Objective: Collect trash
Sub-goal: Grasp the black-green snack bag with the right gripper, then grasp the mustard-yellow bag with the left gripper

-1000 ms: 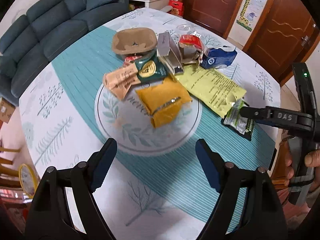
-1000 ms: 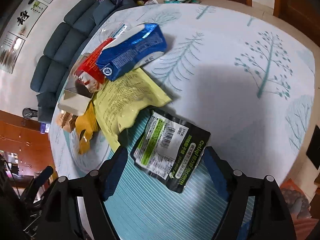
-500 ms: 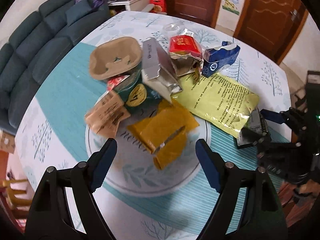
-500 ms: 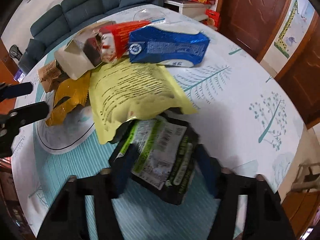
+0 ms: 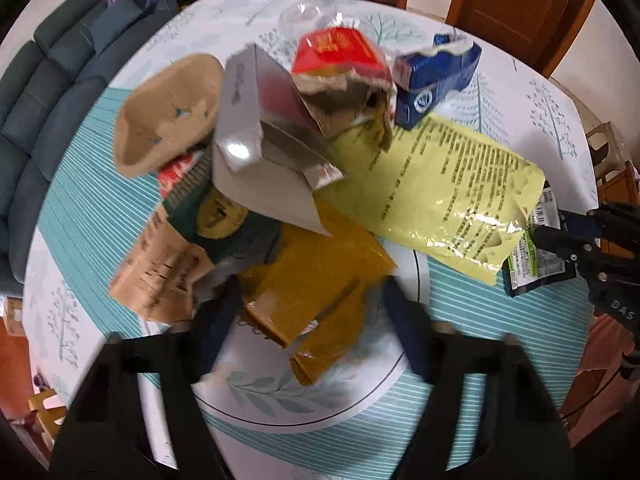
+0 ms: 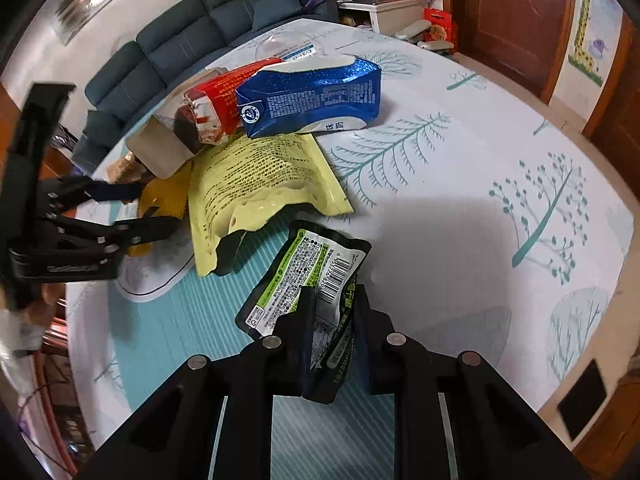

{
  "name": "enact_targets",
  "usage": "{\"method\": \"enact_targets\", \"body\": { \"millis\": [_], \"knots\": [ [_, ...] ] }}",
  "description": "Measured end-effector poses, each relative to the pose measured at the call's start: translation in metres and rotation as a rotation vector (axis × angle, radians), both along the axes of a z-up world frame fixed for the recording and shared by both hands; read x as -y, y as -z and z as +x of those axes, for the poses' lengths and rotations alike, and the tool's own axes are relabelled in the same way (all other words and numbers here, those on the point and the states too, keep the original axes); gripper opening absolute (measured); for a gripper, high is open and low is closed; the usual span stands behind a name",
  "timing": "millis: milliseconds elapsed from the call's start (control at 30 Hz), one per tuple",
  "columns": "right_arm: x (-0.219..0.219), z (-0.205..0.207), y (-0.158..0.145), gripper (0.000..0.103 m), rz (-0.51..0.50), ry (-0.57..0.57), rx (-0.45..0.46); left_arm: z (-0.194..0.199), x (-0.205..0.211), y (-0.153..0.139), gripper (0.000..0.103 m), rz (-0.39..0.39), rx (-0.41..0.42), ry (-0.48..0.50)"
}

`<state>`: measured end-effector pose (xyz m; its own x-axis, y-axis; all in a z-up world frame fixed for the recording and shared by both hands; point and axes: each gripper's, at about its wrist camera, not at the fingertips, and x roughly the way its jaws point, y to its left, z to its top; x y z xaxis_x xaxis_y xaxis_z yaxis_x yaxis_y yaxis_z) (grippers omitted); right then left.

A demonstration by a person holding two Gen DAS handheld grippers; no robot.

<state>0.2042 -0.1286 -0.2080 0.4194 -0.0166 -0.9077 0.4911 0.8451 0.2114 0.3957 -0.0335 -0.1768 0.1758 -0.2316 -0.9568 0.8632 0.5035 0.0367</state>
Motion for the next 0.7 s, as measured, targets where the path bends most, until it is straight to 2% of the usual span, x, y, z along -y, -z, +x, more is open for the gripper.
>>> {"method": "enact_targets", "body": {
  "millis": [33,100,167,200,300,433,567,700],
  "knots": [
    [0.002,-0.003,0.0,0.016,0.013,0.003,0.004,0.0,0.0,0.002,0.052,0.004,0.014,-0.012],
    [0.001,-0.01,-0.001,0.016,0.039,0.006,0.014,-0.003,-0.001,0.003,0.039,0.005,0.038,-0.021],
    [0.003,-0.018,-0.003,0.016,0.066,0.009,0.033,-0.003,-0.006,0.003,0.021,0.004,0.056,-0.037],
    [0.003,-0.022,-0.006,0.016,0.082,0.01,0.047,-0.003,-0.009,0.001,0.017,-0.009,0.048,-0.055],
    [0.0,-0.032,-0.015,0.015,0.108,0.01,0.077,0.001,-0.021,-0.006,0.012,-0.044,-0.01,-0.111],
    [-0.001,-0.049,-0.028,0.015,0.147,0.011,0.113,-0.014,-0.037,-0.019,0.01,-0.069,-0.012,-0.152],
    [-0.003,-0.065,-0.044,0.015,0.161,0.0,0.148,-0.041,-0.048,-0.038,0.009,-0.094,-0.035,-0.148],
    [-0.006,-0.091,-0.062,0.015,0.172,0.0,0.185,-0.086,-0.061,-0.063,0.01,-0.111,-0.042,-0.134]
  ]
}}
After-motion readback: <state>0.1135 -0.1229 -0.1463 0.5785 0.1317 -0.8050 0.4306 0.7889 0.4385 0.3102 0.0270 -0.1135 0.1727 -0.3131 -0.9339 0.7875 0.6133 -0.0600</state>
